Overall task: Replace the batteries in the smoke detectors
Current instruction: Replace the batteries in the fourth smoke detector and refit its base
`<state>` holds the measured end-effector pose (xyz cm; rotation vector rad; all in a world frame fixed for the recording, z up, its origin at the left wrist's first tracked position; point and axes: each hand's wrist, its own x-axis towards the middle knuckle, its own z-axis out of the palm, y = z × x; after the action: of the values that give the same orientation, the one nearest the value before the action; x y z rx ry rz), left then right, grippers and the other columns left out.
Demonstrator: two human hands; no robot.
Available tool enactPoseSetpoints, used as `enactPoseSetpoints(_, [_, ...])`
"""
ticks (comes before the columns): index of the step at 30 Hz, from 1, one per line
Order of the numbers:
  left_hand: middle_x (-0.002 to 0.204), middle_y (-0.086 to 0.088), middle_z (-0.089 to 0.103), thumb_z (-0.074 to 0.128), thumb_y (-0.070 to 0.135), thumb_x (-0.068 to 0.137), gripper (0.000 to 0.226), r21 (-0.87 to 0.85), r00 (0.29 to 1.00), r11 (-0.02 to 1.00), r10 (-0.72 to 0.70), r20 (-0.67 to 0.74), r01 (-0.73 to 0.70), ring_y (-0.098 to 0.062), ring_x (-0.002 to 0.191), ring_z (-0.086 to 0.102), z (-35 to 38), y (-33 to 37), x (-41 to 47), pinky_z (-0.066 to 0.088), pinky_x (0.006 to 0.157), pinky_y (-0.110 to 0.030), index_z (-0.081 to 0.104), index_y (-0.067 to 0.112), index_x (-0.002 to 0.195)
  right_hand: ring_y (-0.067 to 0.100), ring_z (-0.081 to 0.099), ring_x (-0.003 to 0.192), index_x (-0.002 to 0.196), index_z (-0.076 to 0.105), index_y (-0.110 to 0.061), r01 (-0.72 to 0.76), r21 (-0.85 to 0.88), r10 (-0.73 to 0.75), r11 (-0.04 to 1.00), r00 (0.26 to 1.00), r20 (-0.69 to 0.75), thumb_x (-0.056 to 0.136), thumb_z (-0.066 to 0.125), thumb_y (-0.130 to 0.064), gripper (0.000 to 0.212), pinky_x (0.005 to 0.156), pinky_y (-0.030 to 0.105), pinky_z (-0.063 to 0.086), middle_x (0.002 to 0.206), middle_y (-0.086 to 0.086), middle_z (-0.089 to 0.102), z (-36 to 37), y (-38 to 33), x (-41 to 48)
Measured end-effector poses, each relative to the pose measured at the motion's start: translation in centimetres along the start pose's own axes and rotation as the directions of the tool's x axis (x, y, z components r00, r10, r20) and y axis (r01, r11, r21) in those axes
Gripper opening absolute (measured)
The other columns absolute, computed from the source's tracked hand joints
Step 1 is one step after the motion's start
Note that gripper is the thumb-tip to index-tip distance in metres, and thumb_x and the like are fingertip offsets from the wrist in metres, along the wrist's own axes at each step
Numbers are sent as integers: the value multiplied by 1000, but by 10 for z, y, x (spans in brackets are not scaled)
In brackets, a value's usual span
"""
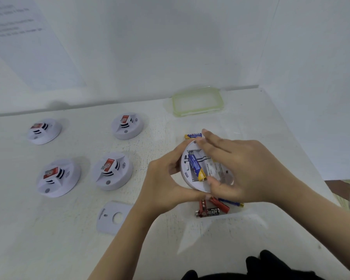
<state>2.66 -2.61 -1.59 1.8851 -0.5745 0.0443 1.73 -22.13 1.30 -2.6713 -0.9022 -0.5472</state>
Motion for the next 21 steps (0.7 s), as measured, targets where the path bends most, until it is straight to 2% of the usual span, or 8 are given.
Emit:
enactPoseSetpoints(2, [110, 22, 69, 94, 10, 51, 92, -3, 1000, 1000, -2, -23, 2, 2, 100, 66, -3, -1, 1, 49, 82, -10, 50, 30, 130, 27, 54, 123, 133, 54, -25, -27, 73, 29, 997, 999, -19, 81, 48, -52, 58, 81, 34, 54, 145, 10, 43, 6, 0, -5])
enactPoseSetpoints(5, [109, 22, 69, 94, 16, 52, 90, -2, 999, 1000, 4, -44, -4, 1, 98, 67, -5, -2, 3, 50, 82, -10, 50, 29, 130, 25, 33, 139, 130, 55, -33, -91, 169, 102, 981, 993, -56, 79, 50, -65, 60, 89, 38, 51, 151, 2, 32, 15, -4, -8])
enactPoseSetpoints(9, [114, 11, 69, 92, 13, 55, 91, -10, 998, 1000, -5, -63, 4, -4, 102, 67, -4, -5, 4, 50, 84, -14, 51, 16, 136, 22, 28, 141, 117, 65, -29, -170, 388, 232, 906, 966, -118, 79, 58, -55, 47, 106, 28, 35, 150, 0, 34, 25, -13, -6])
enactPoseSetpoints(11, [117, 13, 68, 93, 14, 54, 93, -8, 998, 1000, -5, -58, 4, -3, 106, 65, -2, -6, 3, 50, 85, -14, 50, 18, 136, 21, 31, 140, 115, 65, -28, -192, 504, 300, 842, 943, -141, 82, 59, -44, 37, 112, 29, 32, 148, 3, 38, 28, -15, -7])
enactPoseSetpoints(15, [122, 20, 63, 94, 20, 51, 98, -15, 997, 1000, -14, -71, 13, 2, 112, 61, -1, -9, 2, 49, 88, -13, 48, 18, 138, 6, 45, 130, 97, 71, -34, -219, 723, 462, 655, 874, -153, 80, 59, -35, 21, 102, 22, 41, 141, -3, 48, 22, -20, -11])
enactPoseSetpoints(17, [123, 27, 62, 94, 22, 49, 101, -14, 997, 1000, -6, -83, 4, 2, 115, 59, -4, -14, 1, 49, 89, -14, 48, 17, 138, 2, 45, 128, 91, 75, -35, -248, 765, 524, 594, 841, -134, 79, 59, -35, 19, 103, 24, 40, 138, -6, 51, 20, -18, -17])
enactPoseSetpoints(19, [123, 30, 60, 93, 25, 49, 101, -5, 995, 1000, 2, -99, -3, 2, 117, 57, -9, -17, 0, 49, 89, -14, 46, 17, 138, 3, 45, 129, 91, 72, -35, -305, 753, 574, 583, 811, -116, 79, 57, -37, 19, 105, 33, 39, 137, -10, 53, 19, -13, -26])
enactPoseSetpoints(21, [124, 32, 58, 92, 30, 50, 101, -6, 994, 1000, 11, -106, -11, 4, 119, 56, -14, -20, -2, 49, 89, -13, 45, 17, 138, 1, 44, 128, 85, 71, -35, -384, 715, 614, 585, 786, -80, 76, 54, -41, 20, 104, 31, 36, 135, -18, 51, 19, -9, -35])
